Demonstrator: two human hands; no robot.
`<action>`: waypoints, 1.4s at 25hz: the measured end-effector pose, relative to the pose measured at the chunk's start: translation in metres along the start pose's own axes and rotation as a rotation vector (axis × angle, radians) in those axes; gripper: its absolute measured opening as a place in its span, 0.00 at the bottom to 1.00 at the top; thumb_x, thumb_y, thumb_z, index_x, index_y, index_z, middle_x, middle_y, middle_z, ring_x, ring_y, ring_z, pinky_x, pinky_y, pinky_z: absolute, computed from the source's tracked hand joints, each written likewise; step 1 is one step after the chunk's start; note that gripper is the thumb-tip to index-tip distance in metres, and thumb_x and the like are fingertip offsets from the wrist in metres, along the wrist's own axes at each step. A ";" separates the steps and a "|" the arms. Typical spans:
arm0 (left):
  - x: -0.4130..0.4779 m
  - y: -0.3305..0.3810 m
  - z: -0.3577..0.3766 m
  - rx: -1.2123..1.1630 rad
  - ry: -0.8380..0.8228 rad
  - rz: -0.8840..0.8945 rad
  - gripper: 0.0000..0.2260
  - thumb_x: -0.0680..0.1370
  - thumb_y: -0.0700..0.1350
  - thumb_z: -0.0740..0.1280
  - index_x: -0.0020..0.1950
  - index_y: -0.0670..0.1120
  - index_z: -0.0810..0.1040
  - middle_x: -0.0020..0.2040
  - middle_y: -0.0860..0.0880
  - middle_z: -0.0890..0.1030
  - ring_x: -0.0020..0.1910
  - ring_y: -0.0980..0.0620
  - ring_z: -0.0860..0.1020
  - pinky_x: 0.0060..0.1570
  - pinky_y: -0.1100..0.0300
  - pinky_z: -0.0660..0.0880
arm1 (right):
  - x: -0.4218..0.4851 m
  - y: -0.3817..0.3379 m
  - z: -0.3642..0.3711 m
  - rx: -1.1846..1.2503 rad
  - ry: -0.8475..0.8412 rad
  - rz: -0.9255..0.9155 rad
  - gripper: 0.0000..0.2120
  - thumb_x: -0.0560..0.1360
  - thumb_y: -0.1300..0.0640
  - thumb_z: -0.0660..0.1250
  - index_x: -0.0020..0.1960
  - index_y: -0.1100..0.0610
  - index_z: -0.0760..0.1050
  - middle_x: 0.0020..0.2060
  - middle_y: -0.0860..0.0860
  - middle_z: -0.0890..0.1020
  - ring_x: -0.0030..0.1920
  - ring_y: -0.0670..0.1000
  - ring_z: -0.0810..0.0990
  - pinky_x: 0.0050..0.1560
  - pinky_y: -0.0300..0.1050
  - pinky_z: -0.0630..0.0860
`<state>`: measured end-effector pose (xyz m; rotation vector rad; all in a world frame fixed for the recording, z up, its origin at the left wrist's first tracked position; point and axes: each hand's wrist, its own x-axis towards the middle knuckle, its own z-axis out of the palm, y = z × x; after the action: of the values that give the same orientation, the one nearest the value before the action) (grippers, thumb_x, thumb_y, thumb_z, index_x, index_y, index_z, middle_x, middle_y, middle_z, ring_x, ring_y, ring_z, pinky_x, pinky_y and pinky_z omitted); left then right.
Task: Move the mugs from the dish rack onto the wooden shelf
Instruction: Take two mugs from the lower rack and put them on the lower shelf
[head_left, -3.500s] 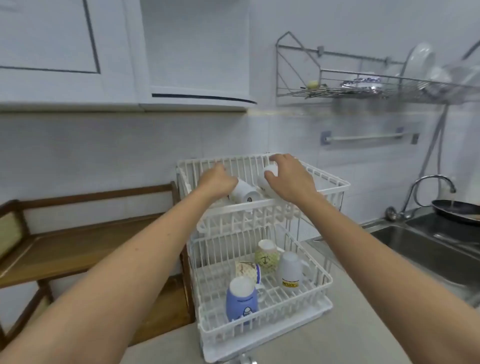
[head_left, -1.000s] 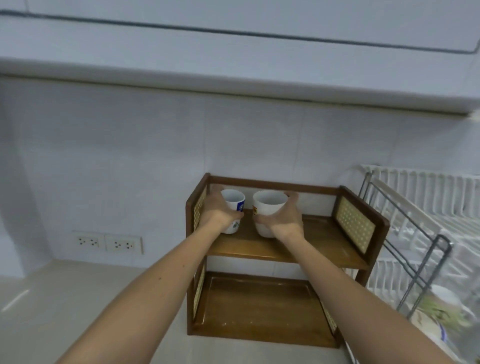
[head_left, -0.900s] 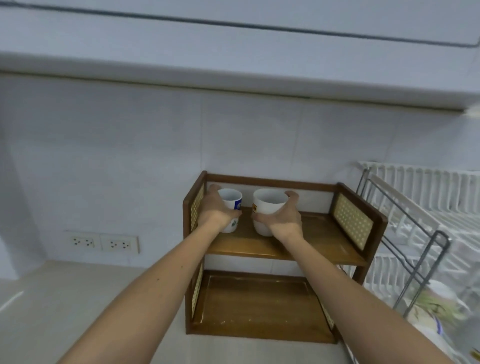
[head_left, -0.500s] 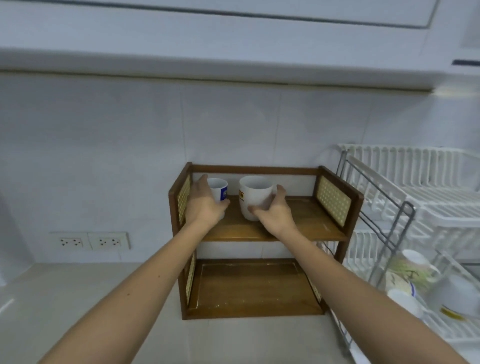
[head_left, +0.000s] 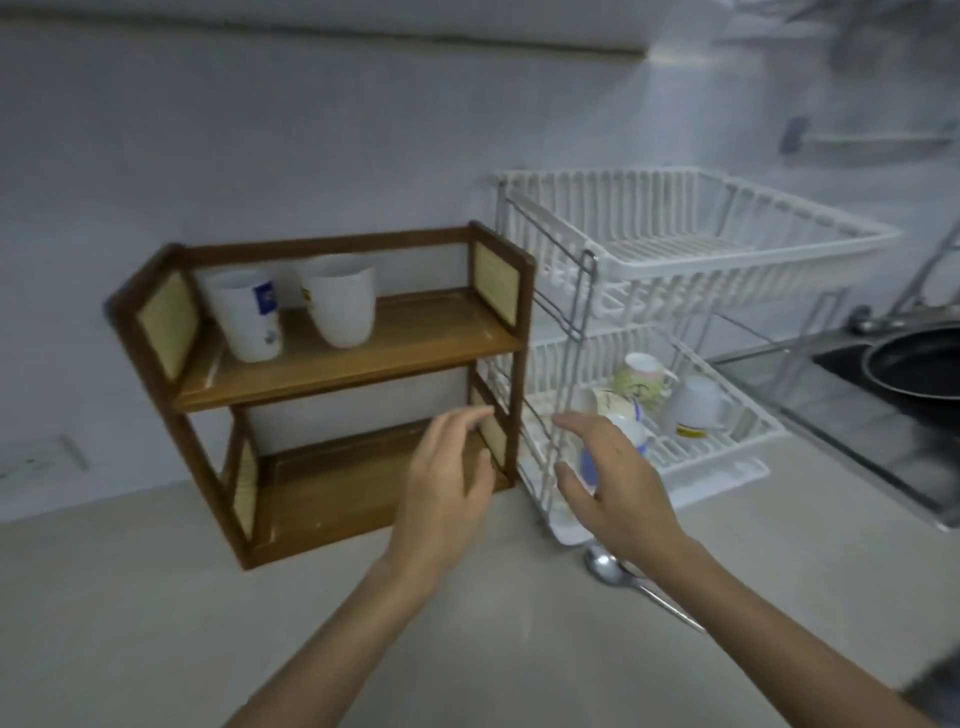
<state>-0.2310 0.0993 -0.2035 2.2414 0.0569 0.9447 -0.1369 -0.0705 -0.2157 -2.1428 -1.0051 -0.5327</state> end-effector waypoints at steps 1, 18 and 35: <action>-0.008 0.008 0.020 -0.035 -0.079 0.015 0.18 0.76 0.37 0.65 0.65 0.49 0.73 0.59 0.55 0.75 0.60 0.63 0.72 0.60 0.75 0.66 | -0.010 0.017 -0.009 -0.072 -0.010 0.012 0.21 0.71 0.59 0.68 0.64 0.56 0.72 0.60 0.52 0.79 0.61 0.52 0.75 0.53 0.46 0.76; 0.096 0.039 0.259 1.430 -1.026 0.458 0.31 0.79 0.48 0.62 0.77 0.51 0.49 0.78 0.42 0.51 0.77 0.40 0.50 0.73 0.39 0.43 | 0.071 0.296 -0.048 -0.997 -0.697 -0.089 0.30 0.76 0.50 0.62 0.75 0.52 0.56 0.77 0.54 0.54 0.77 0.56 0.48 0.73 0.65 0.47; 0.117 0.037 0.249 1.551 -0.937 0.542 0.31 0.76 0.39 0.66 0.74 0.49 0.55 0.67 0.37 0.65 0.66 0.38 0.66 0.72 0.38 0.51 | 0.101 0.327 -0.028 -1.381 -0.734 -0.395 0.31 0.73 0.49 0.68 0.71 0.52 0.58 0.68 0.56 0.67 0.67 0.62 0.65 0.67 0.67 0.57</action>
<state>0.0074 -0.0403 -0.2316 4.0391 -0.3870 -0.3100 0.1801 -0.1891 -0.2723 -3.5284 -1.8036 -0.7711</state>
